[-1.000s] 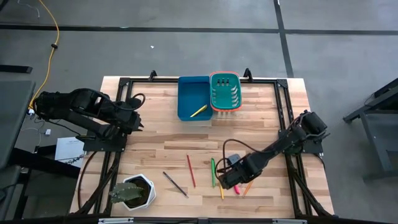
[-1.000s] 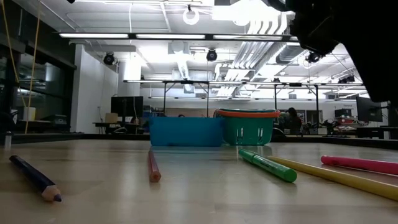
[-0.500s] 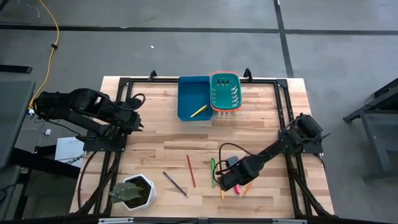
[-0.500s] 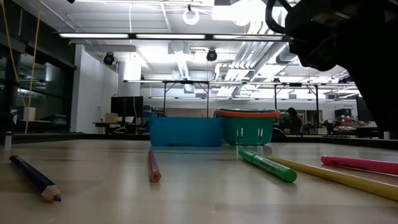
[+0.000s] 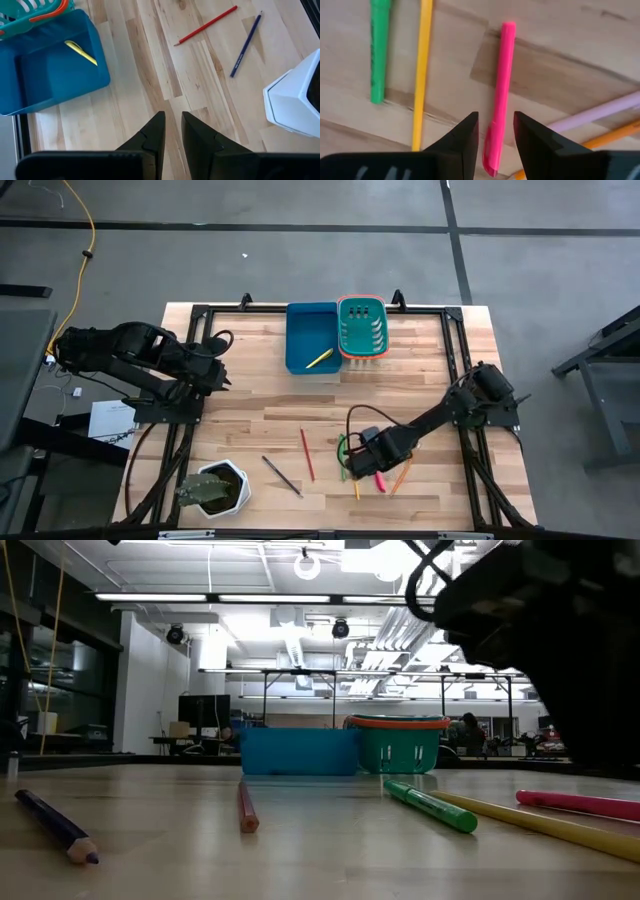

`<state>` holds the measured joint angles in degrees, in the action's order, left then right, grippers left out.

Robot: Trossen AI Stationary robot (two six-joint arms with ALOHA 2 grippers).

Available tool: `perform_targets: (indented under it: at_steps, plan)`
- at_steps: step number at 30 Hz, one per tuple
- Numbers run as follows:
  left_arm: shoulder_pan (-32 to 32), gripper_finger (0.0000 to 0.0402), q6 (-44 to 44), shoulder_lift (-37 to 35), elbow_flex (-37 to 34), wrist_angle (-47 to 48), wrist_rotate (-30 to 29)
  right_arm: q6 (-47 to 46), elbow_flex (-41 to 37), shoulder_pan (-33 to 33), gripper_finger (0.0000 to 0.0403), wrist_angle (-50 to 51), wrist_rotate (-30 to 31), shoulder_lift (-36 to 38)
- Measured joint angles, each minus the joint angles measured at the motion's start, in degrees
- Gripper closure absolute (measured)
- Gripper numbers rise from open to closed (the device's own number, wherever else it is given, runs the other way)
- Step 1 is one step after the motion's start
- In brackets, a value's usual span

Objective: Sort pens & pencils
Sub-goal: Put the pink pen into the blue bin

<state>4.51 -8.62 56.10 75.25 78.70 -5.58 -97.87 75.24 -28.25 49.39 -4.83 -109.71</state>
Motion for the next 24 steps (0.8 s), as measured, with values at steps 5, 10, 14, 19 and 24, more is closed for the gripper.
perform_targets:
  at_steps: [5, 10, 14, 19, 24]
  plan:
    - [0.0, 0.0351, 0.0, 0.0, 0.0, 0.0, 0.0, 2.2, 0.0, 1.9, 0.029, 1.1, 0.0, -0.1]
    - [0.0, 0.0351, 0.1, 0.0, 0.0, 0.0, 0.0, 4.2, 0.0, 3.8, 0.029, 1.2, -0.5, -0.1]
    - [0.0, 0.0351, 0.1, 0.0, 0.0, 0.0, 0.0, 4.8, 0.0, 4.4, 0.029, 0.3, -1.3, -0.1]
    - [0.0, 0.035, 0.1, 0.0, 0.0, 0.2, 0.0, 5.0, 0.0, 3.9, 0.029, 2.7, -1.3, -0.3]
    - [0.0, 0.035, 0.0, 0.0, 0.0, 0.3, 0.0, 4.7, 0.0, 3.9, 0.029, 2.0, -1.4, -0.3]
